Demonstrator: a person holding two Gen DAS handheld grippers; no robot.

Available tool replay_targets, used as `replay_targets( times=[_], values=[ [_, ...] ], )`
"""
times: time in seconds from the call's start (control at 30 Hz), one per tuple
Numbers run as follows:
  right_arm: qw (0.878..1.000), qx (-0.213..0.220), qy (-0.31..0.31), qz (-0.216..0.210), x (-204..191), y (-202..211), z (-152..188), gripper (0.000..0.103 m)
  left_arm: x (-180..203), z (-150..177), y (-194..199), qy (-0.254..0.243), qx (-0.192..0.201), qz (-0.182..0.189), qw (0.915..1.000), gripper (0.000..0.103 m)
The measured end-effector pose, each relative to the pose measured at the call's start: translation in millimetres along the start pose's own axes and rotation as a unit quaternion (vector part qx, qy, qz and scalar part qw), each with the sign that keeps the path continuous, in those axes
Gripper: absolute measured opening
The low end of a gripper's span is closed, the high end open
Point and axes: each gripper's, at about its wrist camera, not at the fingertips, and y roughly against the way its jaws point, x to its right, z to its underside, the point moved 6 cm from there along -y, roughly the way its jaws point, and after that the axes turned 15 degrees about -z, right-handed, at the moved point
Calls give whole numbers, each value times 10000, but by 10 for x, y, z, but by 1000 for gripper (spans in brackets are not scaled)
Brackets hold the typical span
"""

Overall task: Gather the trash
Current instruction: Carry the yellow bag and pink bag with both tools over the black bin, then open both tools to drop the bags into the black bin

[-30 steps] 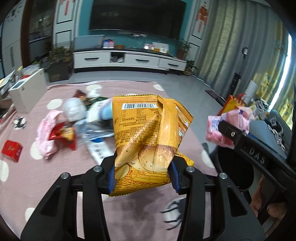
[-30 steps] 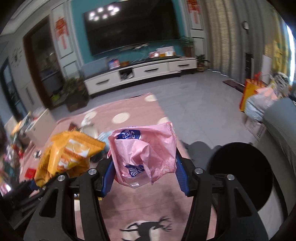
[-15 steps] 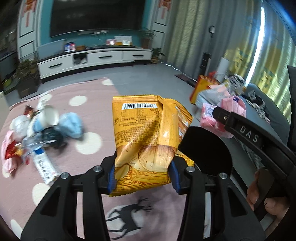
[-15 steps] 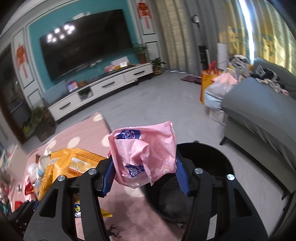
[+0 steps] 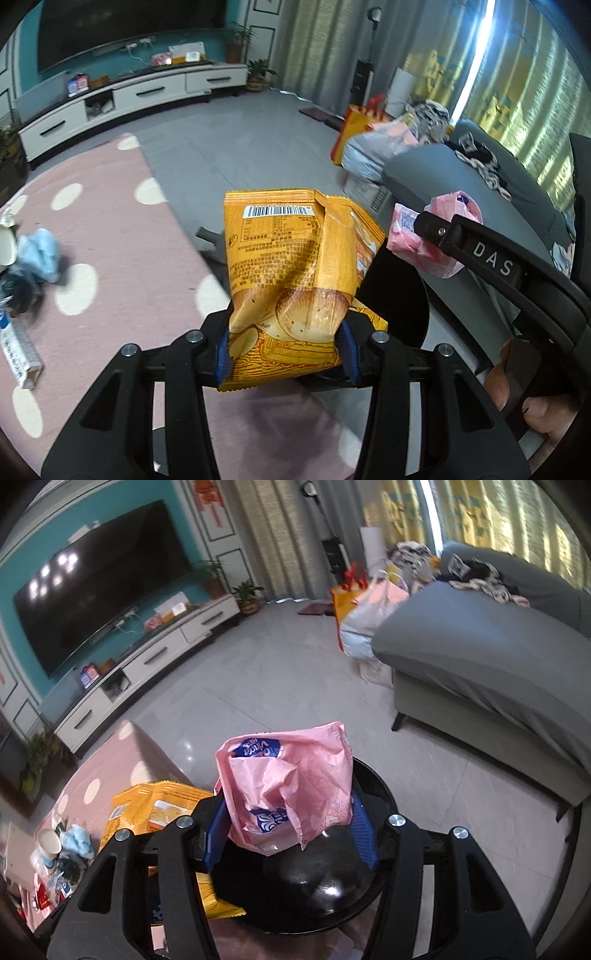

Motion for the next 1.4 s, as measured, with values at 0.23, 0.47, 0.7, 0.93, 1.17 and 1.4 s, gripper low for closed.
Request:
replay_targets(
  times=[0.23, 0.47, 0.7, 0.93, 1.17, 1.4],
  values=[
    [9992, -201, -318, 139, 248, -139, 35, 57, 266, 39, -254, -174, -305, 167, 9992, 47],
    [9972, -375, -557, 319, 469, -230, 69, 57, 397, 93, -414, -289, -558, 266, 9977, 47],
    [9963, -474, -605, 373, 498, -271, 86, 57, 460, 143, -493, -372, -676, 312, 9965, 48],
    [9958, -559, -594, 410, 534, -296, 79, 58, 534, 170, -499, -420, -717, 361, 9959, 58],
    [9965, -542, -524, 375, 493, -267, 62, 69, 435, 152, -358, -330, -585, 450, 9967, 80],
    [9980, -364, -318, 395, 330, -156, 11, 85, 160, 65, -90, 13, -328, 466, 9984, 92]
  ],
)
